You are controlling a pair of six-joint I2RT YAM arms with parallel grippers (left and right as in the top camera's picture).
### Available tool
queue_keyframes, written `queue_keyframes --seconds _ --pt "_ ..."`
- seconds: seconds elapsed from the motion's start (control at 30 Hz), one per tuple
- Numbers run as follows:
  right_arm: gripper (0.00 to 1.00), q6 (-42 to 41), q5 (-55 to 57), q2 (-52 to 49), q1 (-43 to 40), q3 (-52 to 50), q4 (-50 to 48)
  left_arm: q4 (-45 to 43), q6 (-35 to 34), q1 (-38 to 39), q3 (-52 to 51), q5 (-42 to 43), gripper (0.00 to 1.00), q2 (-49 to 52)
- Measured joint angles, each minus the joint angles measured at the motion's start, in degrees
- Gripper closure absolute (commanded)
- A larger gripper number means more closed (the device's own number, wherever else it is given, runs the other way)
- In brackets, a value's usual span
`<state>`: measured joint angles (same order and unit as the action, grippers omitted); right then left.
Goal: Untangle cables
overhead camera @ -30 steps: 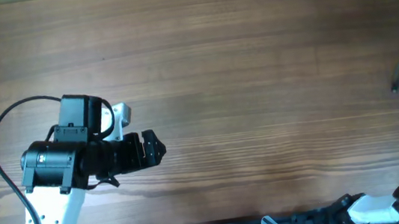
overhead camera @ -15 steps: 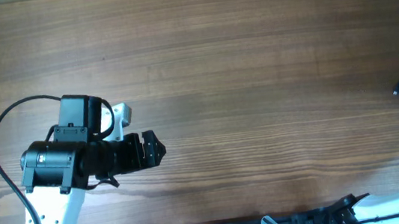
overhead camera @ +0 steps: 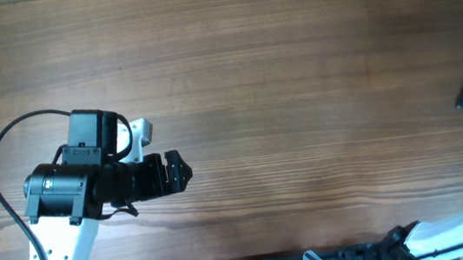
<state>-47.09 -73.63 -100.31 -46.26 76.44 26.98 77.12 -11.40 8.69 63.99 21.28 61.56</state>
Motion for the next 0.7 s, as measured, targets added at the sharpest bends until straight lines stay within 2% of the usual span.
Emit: queue_keyframes --seconds 0.17,0.27,0.33,0.5,0.57,0.63,0.7 --pt "0.00 19.1 -8.6 0.0 21.4 0.0 0.9 -2.4 0.1 0.0 0.0 0.0 0.13 0.0" --pt "0.00 25.1 -8.4 0.0 30.4 0.0 2.4 -4.1 0.1 0.0 0.0 0.0 0.13 -1.3" --pt "0.00 29.0 -5.2 0.1 36.6 0.2 8.2 -4.8 0.1 0.0 0.0 0.0 0.13 -3.8" --pt "0.00 39.5 18.9 5.6 51.0 -0.1 29.8 -4.6 0.1 0.0 0.0 0.0 0.12 -12.9" --pt "0.00 42.4 27.7 8.8 54.4 0.0 35.5 -4.0 0.1 0.0 0.0 0.0 0.12 -16.1" --pt "0.00 45.5 38.4 12.3 58.1 0.0 45.3 -2.2 0.1 0.0 0.1 -0.3 0.12 -18.9" --pt "0.00 46.8 44.9 15.0 60.8 0.1 49.1 -1.0 0.1 0.0 0.1 -0.8 0.11 -20.5"
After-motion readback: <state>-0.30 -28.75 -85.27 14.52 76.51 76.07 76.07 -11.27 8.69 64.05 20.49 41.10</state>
